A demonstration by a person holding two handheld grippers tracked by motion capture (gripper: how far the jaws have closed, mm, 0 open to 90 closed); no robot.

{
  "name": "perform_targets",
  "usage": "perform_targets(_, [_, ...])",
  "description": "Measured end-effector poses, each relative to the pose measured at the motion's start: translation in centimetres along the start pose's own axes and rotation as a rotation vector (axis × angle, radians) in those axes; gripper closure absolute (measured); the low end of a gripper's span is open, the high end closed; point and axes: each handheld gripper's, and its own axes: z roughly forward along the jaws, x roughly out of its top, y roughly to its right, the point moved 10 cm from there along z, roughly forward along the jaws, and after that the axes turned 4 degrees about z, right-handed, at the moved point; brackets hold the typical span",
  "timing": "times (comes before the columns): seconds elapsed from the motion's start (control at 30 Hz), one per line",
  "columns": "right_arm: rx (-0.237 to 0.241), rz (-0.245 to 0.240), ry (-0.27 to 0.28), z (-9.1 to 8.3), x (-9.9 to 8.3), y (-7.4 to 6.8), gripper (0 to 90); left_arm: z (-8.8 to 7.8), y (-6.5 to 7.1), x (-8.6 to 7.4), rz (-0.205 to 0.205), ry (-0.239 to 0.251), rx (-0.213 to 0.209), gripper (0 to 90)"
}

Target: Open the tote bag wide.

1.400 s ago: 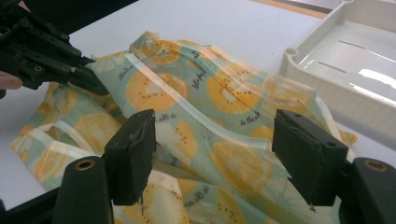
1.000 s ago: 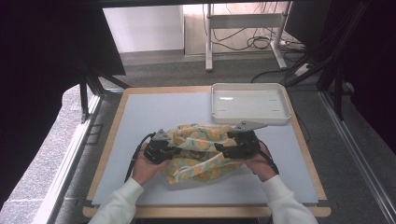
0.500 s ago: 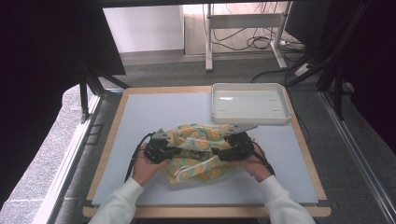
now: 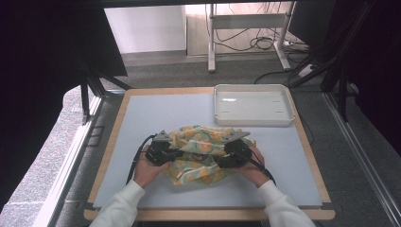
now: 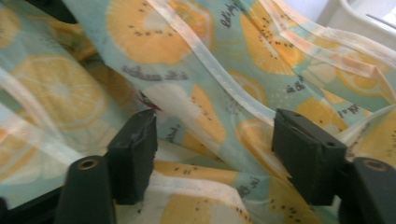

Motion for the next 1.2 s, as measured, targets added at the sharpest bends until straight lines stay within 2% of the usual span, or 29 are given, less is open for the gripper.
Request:
perform_targets(0.1, [-0.012, 0.009, 0.004, 0.1, 0.0, 0.3, 42.7, 0.0, 0.0, 0.0, 0.001, 0.001, 0.0, 89.4])
perform_targets(0.33, [0.005, -0.014, 0.002, 0.4, -0.2, 0.1, 62.7, -0.1, 0.0, 0.0, 0.0, 0.001, -0.004, 89.4])
perform_targets(0.47, [0.011, -0.01, 0.003, 0.5, -0.2, 0.1, 74.1, -0.1, 0.0, 0.1, -0.002, 0.004, -0.006, 89.4])
perform_targets(0.6, [0.027, -0.001, 0.027, 0.1, 0.1, 0.3, 82.0, -0.1, 0.0, 0.1, -0.002, 0.006, -0.006, 89.4])
perform_targets(0.67, [0.037, 0.011, 0.043, -0.1, 0.4, 0.3, 84.1, -0.2, 0.0, 0.2, -0.003, 0.01, -0.006, 89.4])
perform_targets(0.83, [0.044, 0.007, 0.082, -0.6, 1.0, 0.3, 88.0, -0.5, 0.0, 0.4, 0.001, 0.021, -0.003, 89.5])
perform_targets(1.03, [0.05, 0.01, 0.122, -1.4, 1.9, 0.3, 88.7, -0.7, 0.1, 0.7, 0.003, 0.029, 0.001, 89.5])
perform_targets(1.2, [0.053, 0.008, 0.156, -2.0, 3.0, 0.4, 88.9, -1.4, -0.1, 1.6, -0.002, 0.056, -0.001, 89.4])
